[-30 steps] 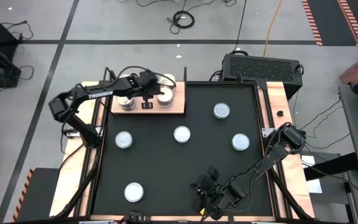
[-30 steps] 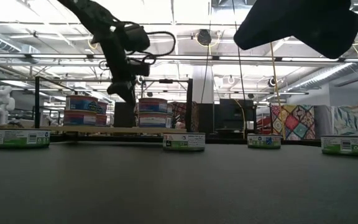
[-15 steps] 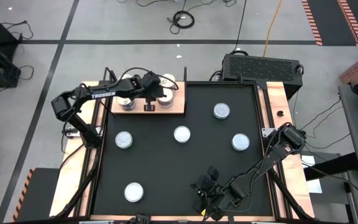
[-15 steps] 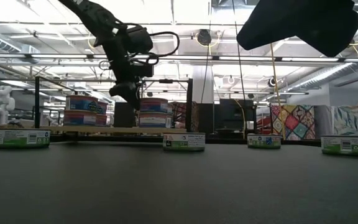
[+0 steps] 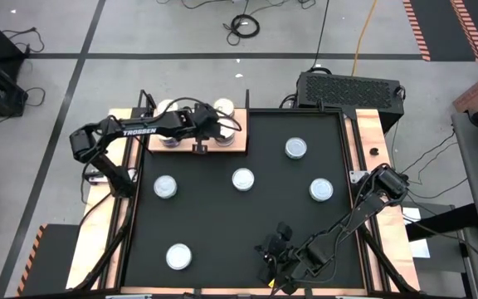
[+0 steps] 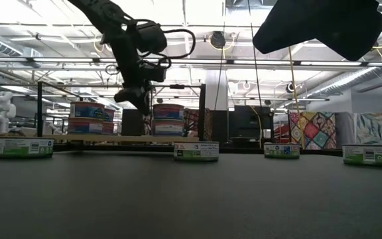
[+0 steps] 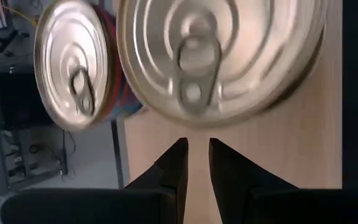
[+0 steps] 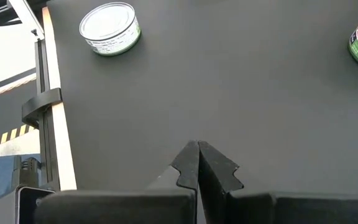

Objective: Stack canned seafood by type on shelf
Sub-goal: Put the green tuna can on the shelf

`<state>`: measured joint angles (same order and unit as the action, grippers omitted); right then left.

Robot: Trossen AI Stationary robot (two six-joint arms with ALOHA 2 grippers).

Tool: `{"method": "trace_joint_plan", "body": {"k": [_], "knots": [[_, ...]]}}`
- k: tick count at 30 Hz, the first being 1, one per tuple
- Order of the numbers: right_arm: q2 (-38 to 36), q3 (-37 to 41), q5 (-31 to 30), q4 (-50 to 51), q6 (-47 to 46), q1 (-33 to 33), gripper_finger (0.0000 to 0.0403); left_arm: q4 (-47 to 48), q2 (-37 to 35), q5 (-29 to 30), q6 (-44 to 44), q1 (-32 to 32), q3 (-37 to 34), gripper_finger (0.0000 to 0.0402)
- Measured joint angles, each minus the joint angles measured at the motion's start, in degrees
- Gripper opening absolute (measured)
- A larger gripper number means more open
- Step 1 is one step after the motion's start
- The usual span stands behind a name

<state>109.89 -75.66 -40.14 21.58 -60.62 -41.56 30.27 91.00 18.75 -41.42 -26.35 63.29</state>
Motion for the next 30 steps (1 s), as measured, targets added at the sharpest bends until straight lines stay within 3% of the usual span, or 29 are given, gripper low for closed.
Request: {"method": "trace_joint_plan", "body": {"k": [7,10,14,16,19,24,30], "knots": [[0.0,0.0,0.1,0.2,0.3,0.3,0.0,4.9,-4.6,-4.9,3.6,1.6,0.4,0.0067],[-0.1,0.0,1.0,0.7,1.5,1.3,0.0,7.5,-7.0,-10.8,7.6,3.2,0.5,0.0067],[-0.9,0.0,6.1,0.9,4.5,3.6,0.0,8.2,-9.1,-23.4,12.0,7.5,-0.2,0.0067],[-1.6,0.0,8.1,1.1,5.7,4.6,0.0,7.4,-9.1,-25.4,12.2,11.3,-1.3,0.0067],[-2.8,0.0,8.7,1.3,6.3,5.6,0.0,4.7,-8.1,-24.2,11.4,17.7,-3.6,0.0067],[-3.8,0.0,8.2,1.3,6.1,5.0,0.0,-8.5,-7.8,-18.9,11.1,26.2,-7.9,0.0067],[-3.9,0.0,7.0,1.0,2.1,4.3,0.0,-21.6,-8.3,-5.7,9.5,31.9,-14.6,0.0067]]}}
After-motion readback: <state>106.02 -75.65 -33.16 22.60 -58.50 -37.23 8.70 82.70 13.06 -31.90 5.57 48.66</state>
